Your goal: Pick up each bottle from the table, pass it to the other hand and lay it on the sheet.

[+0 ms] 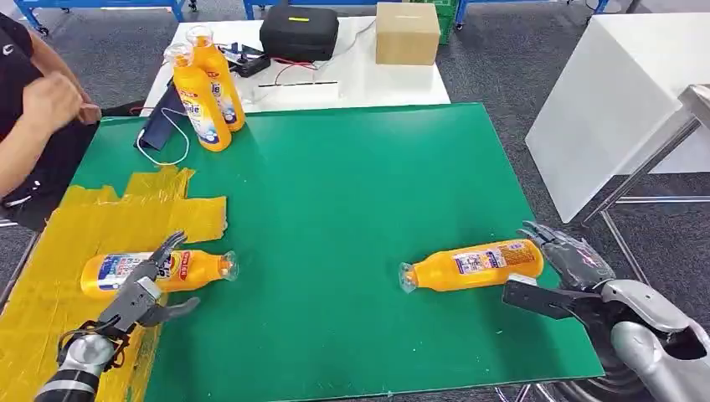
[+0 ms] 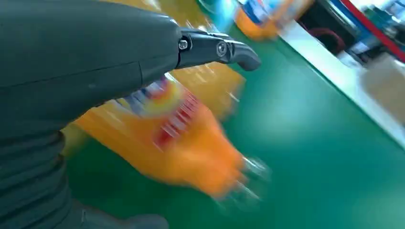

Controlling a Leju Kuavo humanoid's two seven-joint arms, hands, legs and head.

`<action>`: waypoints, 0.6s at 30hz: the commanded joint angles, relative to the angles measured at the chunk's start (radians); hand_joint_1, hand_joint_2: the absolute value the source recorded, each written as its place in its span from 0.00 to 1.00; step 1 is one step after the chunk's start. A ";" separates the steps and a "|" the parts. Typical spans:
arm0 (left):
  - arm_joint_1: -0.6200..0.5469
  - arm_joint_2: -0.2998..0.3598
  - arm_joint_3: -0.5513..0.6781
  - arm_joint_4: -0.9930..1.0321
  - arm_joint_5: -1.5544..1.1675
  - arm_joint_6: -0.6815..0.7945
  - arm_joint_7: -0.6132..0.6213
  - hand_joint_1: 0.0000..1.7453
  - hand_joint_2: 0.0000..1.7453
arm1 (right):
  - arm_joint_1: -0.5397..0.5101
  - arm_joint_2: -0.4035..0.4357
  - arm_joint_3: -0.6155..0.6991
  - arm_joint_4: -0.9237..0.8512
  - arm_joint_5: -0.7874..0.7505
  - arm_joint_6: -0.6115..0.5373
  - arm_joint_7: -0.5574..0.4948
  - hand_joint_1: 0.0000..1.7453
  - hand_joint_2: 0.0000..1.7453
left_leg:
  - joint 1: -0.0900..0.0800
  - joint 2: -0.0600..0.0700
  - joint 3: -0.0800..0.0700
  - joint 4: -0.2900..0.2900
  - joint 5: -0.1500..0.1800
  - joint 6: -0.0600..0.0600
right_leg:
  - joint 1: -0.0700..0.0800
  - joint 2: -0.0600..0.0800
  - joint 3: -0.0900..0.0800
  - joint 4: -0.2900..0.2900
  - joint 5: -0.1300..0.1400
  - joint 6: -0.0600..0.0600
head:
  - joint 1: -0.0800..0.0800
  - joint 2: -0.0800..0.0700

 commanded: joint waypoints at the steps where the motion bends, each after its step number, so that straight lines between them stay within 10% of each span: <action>1: 0.030 -0.055 -0.002 -0.114 0.074 -0.103 -0.007 0.00 0.00 | -0.112 0.121 0.086 0.231 0.041 -0.004 -0.005 0.00 1.00 | 0.003 0.002 0.000 -0.001 -0.001 -0.002 | 0.002 0.003 0.001 -0.003 0.001 -0.001 | 0.000 0.000; 18: -0.001 -0.062 -0.074 -0.114 0.095 -0.109 0.014 0.00 0.00 | -0.278 0.268 0.208 0.525 0.181 -0.031 0.015 0.02 1.00 | 0.003 0.003 -0.002 -0.001 -0.001 -0.002 | 0.003 0.004 -0.002 -0.003 0.002 -0.001 | 0.000 0.000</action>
